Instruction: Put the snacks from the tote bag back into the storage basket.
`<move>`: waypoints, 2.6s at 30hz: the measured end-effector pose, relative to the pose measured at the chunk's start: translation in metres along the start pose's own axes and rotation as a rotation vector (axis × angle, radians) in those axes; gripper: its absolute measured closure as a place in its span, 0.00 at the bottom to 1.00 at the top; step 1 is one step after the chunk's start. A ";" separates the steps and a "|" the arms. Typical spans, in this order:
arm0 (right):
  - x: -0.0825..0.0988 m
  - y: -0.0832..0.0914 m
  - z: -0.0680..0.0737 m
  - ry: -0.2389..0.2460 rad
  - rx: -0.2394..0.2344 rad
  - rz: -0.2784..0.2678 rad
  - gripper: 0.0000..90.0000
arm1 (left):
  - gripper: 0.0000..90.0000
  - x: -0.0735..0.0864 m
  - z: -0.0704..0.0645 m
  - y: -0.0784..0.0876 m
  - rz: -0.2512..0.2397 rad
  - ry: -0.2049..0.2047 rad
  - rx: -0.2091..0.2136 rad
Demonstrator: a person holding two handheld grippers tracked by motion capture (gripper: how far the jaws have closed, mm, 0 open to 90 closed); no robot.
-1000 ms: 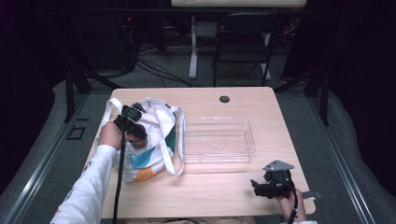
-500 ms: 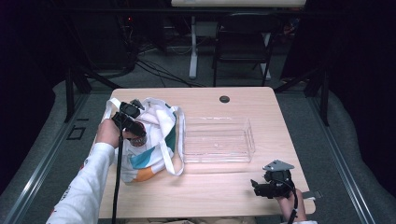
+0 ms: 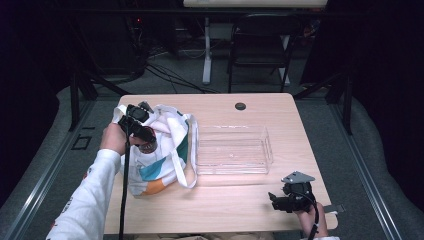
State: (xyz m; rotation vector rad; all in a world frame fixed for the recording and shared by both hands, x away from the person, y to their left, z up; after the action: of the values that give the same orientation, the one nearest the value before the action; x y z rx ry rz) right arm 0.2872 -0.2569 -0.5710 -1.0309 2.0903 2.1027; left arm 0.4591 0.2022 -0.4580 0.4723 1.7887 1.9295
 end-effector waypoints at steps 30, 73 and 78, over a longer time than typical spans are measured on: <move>0.000 0.001 0.000 0.003 -0.002 0.003 0.16 | 0.29 -0.021 -0.014 0.041 -0.049 -0.043 -0.023; 0.000 0.001 0.000 0.004 -0.003 0.001 0.16 | 0.29 -0.069 -0.067 0.072 -0.093 -0.184 -0.016; 0.000 0.001 0.000 0.004 -0.004 0.002 0.16 | 0.29 -0.073 -0.073 0.073 -0.099 -0.192 -0.010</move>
State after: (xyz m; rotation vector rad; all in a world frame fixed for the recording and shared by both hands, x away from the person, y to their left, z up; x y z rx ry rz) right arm 0.2869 -0.2575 -0.5703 -1.0356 2.0902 2.1083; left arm 0.4728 0.0980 -0.3882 0.5364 1.6483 1.7617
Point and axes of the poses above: each handheld gripper's, and its own axes: y roughly backward along the jaws, x roughly out of its underside, z roughly to its left, the point moved 3 cm from there along -y, roughly forward along the jaws, and after that the axes turned 14 degrees about z, right-handed, at the moved point
